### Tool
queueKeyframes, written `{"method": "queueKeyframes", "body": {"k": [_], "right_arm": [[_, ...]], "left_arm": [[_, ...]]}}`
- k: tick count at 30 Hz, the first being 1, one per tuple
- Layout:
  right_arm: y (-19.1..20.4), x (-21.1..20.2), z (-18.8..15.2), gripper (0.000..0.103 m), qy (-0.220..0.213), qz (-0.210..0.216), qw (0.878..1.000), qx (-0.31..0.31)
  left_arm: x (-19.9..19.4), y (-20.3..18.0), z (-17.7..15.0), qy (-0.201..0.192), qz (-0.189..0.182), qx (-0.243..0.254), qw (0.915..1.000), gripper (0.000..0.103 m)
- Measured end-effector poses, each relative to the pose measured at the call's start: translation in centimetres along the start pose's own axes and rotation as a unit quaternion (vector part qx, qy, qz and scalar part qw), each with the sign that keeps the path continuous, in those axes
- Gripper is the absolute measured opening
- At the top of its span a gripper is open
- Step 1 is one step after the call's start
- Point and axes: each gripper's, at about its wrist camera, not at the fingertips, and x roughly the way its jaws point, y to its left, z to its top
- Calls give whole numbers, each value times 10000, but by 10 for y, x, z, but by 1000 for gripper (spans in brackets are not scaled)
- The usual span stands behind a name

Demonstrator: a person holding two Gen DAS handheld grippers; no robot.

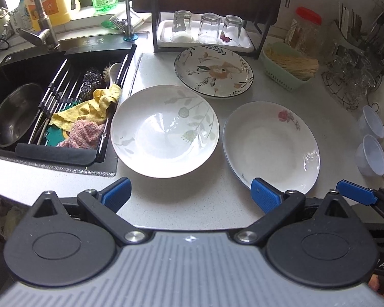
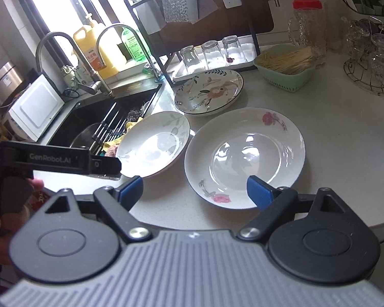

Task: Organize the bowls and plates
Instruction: 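Move both grippers toward the rim of the leaf-pattern plate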

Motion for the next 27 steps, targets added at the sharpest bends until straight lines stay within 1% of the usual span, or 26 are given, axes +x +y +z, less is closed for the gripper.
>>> {"method": "queueKeyframes", "body": {"k": [5, 7, 12, 13, 14, 15, 16, 19, 20, 21, 23, 25, 26, 27], "right_arm": [[23, 27, 12, 89, -9, -280, 9995, 174], [31, 36, 20, 89, -53, -361, 9990, 244], [45, 59, 35, 88, -9, -561, 9975, 427], [48, 65, 36, 81, 33, -577, 9972, 475], [50, 69, 36, 76, 54, -581, 9969, 522], [52, 73, 36, 76, 62, -544, 9967, 597], [54, 77, 35, 73, 74, -531, 9963, 673], [63, 93, 36, 63, 182, -583, 9940, 908], [67, 100, 36, 59, 225, -634, 9926, 1009], [69, 106, 35, 57, 270, -657, 9914, 1101], [73, 117, 34, 49, 371, -692, 9888, 1271], [76, 129, 31, 44, 483, -838, 9845, 1462], [77, 133, 31, 40, 526, -932, 9822, 1541], [77, 137, 30, 38, 564, -1043, 9796, 1623]], "left_arm": [[23, 32, 28, 122, -263, 272, 9992, 101], [32, 46, 40, 144, -342, 324, 9988, 101], [55, 82, 67, 243, -499, 408, 9976, 100], [60, 89, 72, 259, -523, 427, 9974, 100], [64, 97, 77, 272, -578, 406, 9971, 100], [68, 104, 80, 299, -658, 358, 9967, 100], [73, 111, 84, 330, -728, 322, 9963, 100], [87, 130, 93, 380, -823, 383, 9951, 99], [91, 135, 95, 393, -875, 437, 9944, 95], [96, 141, 97, 448, -926, 486, 9935, 92], [107, 150, 100, 555, -1010, 556, 9918, 89], [118, 157, 104, 667, -1060, 611, 9902, 82], [124, 159, 106, 720, -1098, 665, 9891, 77], [130, 160, 109, 758, -1134, 740, 9879, 70]]}}
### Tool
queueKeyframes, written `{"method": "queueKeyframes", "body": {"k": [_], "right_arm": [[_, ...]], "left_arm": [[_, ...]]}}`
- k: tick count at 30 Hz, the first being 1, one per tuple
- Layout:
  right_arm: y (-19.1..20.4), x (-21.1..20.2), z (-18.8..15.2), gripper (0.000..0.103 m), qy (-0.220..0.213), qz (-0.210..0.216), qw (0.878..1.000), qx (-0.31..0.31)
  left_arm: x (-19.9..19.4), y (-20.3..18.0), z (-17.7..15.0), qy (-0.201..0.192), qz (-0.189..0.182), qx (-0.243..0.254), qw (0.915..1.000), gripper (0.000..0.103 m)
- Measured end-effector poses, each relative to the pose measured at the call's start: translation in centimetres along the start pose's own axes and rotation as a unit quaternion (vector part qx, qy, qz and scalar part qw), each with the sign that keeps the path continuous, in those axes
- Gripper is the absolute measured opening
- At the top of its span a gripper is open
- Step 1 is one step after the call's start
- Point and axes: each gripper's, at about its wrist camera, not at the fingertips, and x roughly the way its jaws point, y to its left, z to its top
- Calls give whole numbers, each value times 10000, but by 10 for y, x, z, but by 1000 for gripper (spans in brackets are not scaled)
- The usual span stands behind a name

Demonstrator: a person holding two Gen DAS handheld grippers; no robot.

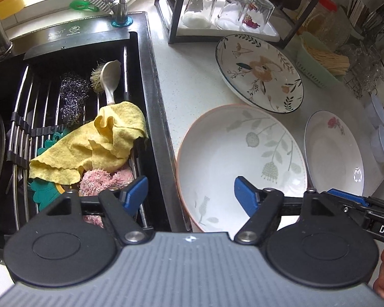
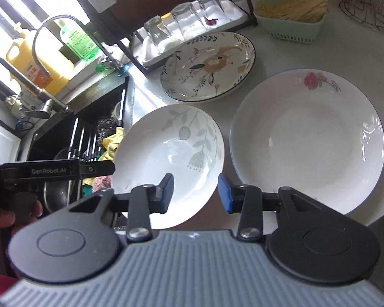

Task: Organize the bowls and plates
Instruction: 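Move both grippers toward the rim of the leaf-pattern plate, then close both grippers on the leaf-pattern plate rim and lift it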

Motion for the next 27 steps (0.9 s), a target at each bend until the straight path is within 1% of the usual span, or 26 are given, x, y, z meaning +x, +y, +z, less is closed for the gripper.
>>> {"method": "queueKeyframes", "body": {"k": [3, 4, 6, 7, 9, 11, 14, 17, 20, 24, 27], "right_arm": [[0, 10, 1, 28, 88, -239, 9994, 246], [0, 14, 1, 25, 119, -315, 9989, 331], [0, 20, 1, 23, 144, -384, 9979, 499], [0, 23, 1, 21, 159, -421, 9975, 545], [1, 28, 0, 21, 170, -538, 9964, 633], [1, 31, 0, 21, 176, -630, 9950, 753], [-1, 35, 1, 21, 189, -718, 9927, 951], [-2, 39, 6, 17, 195, -766, 9914, 1042], [-4, 45, 9, 17, 234, -785, 9903, 1123], [-9, 53, 11, 18, 350, -715, 9878, 1342], [-12, 53, 13, 18, 405, -617, 9878, 1371]], "left_arm": [[15, 5, 11, 125, -15, 145, 9998, 61], [18, 7, 15, 130, -80, 184, 9997, 59], [25, 9, 22, 165, -169, 289, 9993, 52], [29, 10, 26, 181, -205, 352, 9990, 50], [36, 10, 33, 251, -294, 465, 9982, 40], [41, 10, 38, 279, -386, 552, 9973, 35], [50, 9, 46, 376, -506, 673, 9957, 24], [56, 8, 52, 429, -555, 815, 9942, 23], [61, 5, 57, 477, -638, 951, 9923, 22], [65, 1, 63, 564, -669, 1107, 9900, 23], [67, 2, 66, 648, -700, 1067, 9897, 23]]}}
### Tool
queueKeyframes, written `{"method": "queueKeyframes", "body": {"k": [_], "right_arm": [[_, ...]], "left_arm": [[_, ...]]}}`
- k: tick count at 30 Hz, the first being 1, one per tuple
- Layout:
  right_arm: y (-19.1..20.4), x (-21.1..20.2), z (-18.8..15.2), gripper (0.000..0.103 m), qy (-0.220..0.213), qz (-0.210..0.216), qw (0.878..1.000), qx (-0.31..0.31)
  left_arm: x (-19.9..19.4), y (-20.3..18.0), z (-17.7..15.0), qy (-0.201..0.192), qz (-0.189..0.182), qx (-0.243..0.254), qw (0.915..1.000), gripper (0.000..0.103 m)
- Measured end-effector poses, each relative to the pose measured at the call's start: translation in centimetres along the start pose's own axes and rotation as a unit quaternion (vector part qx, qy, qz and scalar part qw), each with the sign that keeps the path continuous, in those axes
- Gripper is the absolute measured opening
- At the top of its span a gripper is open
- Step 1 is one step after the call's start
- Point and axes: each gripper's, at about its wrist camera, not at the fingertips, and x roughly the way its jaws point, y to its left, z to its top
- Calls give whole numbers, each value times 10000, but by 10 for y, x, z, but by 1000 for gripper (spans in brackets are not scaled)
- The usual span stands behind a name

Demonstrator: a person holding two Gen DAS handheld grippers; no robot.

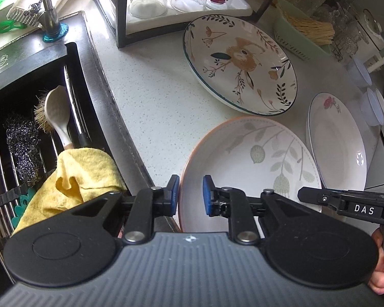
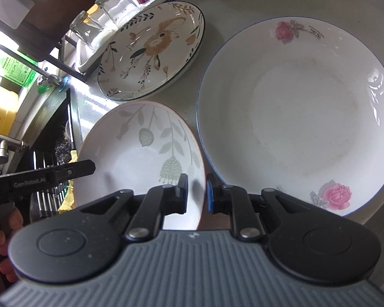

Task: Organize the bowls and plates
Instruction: 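Close both grippers on the leaf-pattern plate rim and lift it, then carry the leaf-pattern plate with both grippers over the rose-pattern plate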

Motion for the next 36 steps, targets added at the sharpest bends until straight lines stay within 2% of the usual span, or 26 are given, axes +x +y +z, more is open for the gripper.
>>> {"method": "queueKeyframes", "body": {"k": [4, 7, 19, 26, 36], "right_arm": [[-4, -2, 5, 18, 193, 334, 9992, 67], [-3, -9, 8, 18, 226, 431, 9988, -37], [-15, -37, 24, 18, 279, 1039, 9941, -105], [-35, -59, 39, 18, 61, 1137, 9932, -227], [-86, -74, 55, 18, -86, 1085, 9940, -139]], "left_arm": [[-1, 4, 2, 89, 41, -124, 9999, 23], [-6, 4, 0, 200, -75, -61, 9998, 23], [-50, -4, -4, -174, -294, -780, 9964, 23], [-58, -35, 5, -417, -357, -801, 9953, 23], [-41, -90, 15, -387, -511, -714, 9954, 23]]}}
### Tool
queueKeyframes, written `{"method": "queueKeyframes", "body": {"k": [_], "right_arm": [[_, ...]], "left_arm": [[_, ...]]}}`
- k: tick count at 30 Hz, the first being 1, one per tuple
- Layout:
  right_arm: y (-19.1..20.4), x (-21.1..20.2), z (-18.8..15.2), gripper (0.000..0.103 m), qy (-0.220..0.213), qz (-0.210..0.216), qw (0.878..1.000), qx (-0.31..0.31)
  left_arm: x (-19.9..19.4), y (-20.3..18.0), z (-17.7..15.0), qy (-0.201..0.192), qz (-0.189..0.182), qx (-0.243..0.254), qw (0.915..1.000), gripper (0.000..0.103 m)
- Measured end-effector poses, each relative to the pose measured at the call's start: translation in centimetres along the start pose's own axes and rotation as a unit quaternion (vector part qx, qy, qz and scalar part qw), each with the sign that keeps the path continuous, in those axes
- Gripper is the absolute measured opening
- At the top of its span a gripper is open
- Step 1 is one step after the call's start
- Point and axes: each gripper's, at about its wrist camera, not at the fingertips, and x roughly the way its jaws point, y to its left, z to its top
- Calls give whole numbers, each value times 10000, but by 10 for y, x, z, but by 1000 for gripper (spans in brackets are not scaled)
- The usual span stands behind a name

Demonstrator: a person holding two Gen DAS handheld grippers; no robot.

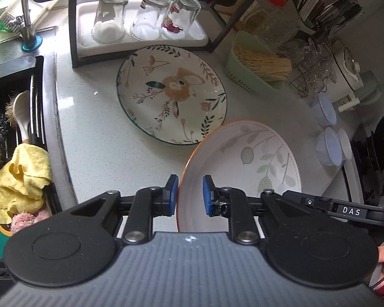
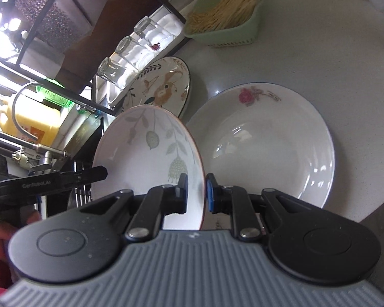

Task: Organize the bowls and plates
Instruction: 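Carry the leaf-pattern plate with both grippers over the rose-pattern plate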

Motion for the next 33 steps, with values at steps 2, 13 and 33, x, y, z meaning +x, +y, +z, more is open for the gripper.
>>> {"method": "queueKeyframes", "body": {"k": [2, 13, 33], "right_arm": [[-10, -3, 1, 18, 6, -5, 10000, 16], [-48, -17, 5, 18, -44, -22, 10000, 23], [-64, -7, 15, 18, 16, -331, 9983, -485]], "left_arm": [[6, -11, -2, 60, 35, 55, 10000, 23], [37, -58, -7, 161, 410, 424, 9981, 23], [80, -89, 1, 348, 865, 906, 9915, 23]]}}
